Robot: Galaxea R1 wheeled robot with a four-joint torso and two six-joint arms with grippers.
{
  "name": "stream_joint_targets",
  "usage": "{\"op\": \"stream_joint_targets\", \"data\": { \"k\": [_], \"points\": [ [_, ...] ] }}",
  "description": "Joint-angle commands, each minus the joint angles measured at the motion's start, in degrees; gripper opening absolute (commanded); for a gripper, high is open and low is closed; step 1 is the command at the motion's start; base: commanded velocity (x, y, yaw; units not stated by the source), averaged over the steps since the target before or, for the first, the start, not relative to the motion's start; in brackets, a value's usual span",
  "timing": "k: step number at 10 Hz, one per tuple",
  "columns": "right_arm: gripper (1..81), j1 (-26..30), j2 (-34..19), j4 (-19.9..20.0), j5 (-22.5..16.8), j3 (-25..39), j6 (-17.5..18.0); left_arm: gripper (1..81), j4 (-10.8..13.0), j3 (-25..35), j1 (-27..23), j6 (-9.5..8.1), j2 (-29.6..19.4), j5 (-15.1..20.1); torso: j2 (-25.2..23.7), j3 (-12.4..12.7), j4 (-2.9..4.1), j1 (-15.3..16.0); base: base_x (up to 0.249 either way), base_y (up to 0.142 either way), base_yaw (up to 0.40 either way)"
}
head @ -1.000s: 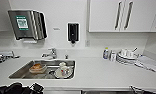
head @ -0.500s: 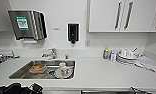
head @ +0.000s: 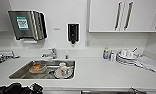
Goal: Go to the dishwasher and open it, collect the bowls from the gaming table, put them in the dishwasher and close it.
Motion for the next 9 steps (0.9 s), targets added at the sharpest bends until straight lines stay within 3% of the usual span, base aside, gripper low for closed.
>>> {"op": "stream_joint_targets", "data": {
  "k": [1,5,9],
  "points": [
    [81.1,1.2,-2.7,-1.5,-13.7,0.1,0.6,81.1,-0.8,0.9,-6.6,0.11,-0.8,1.2,0.0,0.0,0.0,0.0,0.0,0.0,0.0],
    [81.1,1.2,-2.5,-1.4,-13.7,0.2,0.6,81.1,-1.0,0.9,-6.6,0.2,-0.7,1.2,0.0,0.0,0.0,0.0,0.0,0.0,0.0],
    [81.1,1.2,-1.3,-1.4,-13.6,-0.2,0.6,81.1,-1.1,0.8,-6.6,0.11,-0.7,1.2,0.0,0.0,0.0,0.1,-0.084,0.0,0.0]
  ]
}}
